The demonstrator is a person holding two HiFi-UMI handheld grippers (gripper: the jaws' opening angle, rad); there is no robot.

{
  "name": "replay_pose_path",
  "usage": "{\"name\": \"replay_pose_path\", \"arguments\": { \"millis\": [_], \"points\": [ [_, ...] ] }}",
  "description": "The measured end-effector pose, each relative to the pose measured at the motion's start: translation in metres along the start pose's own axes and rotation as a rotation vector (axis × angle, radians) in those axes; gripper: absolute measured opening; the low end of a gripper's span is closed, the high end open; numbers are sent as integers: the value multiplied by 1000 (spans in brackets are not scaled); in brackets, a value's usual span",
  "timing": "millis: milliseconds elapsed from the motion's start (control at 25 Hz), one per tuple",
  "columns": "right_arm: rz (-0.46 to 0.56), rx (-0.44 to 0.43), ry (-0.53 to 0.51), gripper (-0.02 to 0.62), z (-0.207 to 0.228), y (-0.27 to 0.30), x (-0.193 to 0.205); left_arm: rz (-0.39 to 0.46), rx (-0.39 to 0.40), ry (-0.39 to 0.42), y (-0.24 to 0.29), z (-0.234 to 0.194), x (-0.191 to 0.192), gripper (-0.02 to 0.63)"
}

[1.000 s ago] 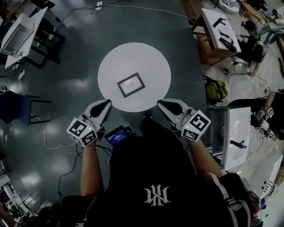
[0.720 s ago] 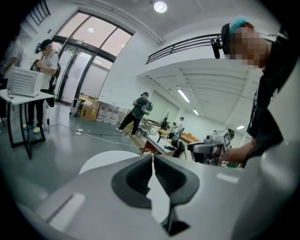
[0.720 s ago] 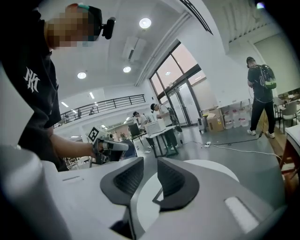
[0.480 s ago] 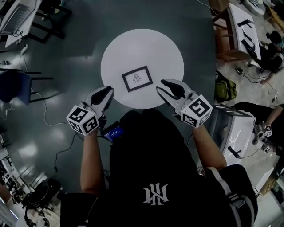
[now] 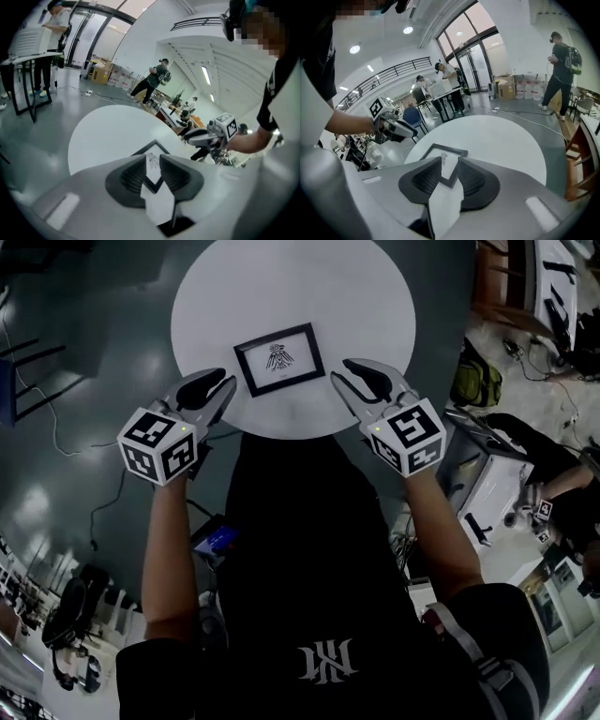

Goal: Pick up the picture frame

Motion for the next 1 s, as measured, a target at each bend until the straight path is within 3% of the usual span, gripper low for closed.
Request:
{"name": "replay_pose_path", "arguments": {
  "millis": [200,360,480,1000],
  "points": [
    [-78,26,66,112,12,38,23,-54,-19,-45,38,-22,19,95],
    [-71,20,72,144,8,55,19,-106,-86,-83,47,-29,25,115],
    [-71,45,60,147,6,65,14,-111,-90,-141,48,-29,29,125],
    [-111,110,59,144,6,92,22,-142,-93,-134,67,-33,38,149]
  ]
}}
Point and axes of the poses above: the fingertips, and each gripper's own axes: y forward along the fingers, z to its right, x out of its underside, the point moved 7 cm from there along -y, backward along the fingers, and after that the axes turned 1 degree about -x, right-handed, at the moved point
